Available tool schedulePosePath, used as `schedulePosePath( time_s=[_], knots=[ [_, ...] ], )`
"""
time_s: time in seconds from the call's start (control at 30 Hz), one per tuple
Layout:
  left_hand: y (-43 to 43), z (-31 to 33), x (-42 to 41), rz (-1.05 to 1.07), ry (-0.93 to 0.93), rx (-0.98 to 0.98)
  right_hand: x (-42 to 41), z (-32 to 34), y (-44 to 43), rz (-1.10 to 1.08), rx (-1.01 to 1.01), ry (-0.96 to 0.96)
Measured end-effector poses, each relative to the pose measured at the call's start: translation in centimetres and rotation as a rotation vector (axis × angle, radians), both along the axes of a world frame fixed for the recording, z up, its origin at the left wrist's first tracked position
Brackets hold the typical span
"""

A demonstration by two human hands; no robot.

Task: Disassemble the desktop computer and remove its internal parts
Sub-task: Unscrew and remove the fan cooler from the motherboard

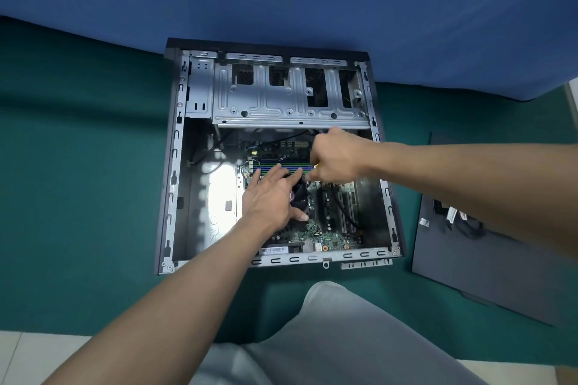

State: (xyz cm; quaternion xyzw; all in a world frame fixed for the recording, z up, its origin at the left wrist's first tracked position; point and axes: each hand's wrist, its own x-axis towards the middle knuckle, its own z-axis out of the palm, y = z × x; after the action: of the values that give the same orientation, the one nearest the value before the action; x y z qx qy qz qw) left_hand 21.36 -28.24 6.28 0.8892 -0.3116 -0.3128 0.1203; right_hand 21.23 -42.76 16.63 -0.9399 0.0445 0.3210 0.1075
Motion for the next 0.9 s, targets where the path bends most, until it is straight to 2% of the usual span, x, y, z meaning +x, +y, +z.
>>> schedulePosePath(
  time_s=[0.07,0.13,0.17,0.2,0.27,0.4,0.6,0.63,0.73,0.9],
  knots=[
    [0.0,-0.2,0.0,0.002,0.000,-0.002,0.0,-0.6,0.1,-0.393,0.061,-0.022],
    [0.0,-0.2,0.0,0.008,0.002,-0.005,0.1,-0.9,0.4,-0.788,0.145,0.069],
    [0.1,-0.3,0.0,0.009,0.003,-0.006,0.2,-0.7,0.6,-0.861,0.159,0.145],
    [0.1,-0.3,0.0,0.011,0.004,-0.008,0.4,-0.5,0.6,-0.841,0.138,0.194],
    [0.0,-0.3,0.0,0.010,-0.004,-0.007,0.5,-0.4,0.4,-0.646,0.031,0.172],
    [0.0,-0.2,-0.1,0.011,-0.008,0.002,-0.2,0.1,-0.1,-0.094,-0.170,0.034],
    [-0.2,0.0,-0.2,0.013,-0.009,0.013,-0.8,0.3,-0.5,0.734,-0.287,-0.081],
    [-0.1,0.0,-0.2,0.012,-0.010,0.014,-0.6,0.3,-0.4,0.790,-0.286,-0.085],
    [-0.1,-0.1,-0.1,-0.001,-0.013,0.004,-0.1,0.3,0.3,0.748,-0.200,-0.089],
    [0.0,-0.1,0.0,0.001,-0.012,0.003,0.3,0.8,0.7,0.653,-0.277,-0.062]
  ],
)
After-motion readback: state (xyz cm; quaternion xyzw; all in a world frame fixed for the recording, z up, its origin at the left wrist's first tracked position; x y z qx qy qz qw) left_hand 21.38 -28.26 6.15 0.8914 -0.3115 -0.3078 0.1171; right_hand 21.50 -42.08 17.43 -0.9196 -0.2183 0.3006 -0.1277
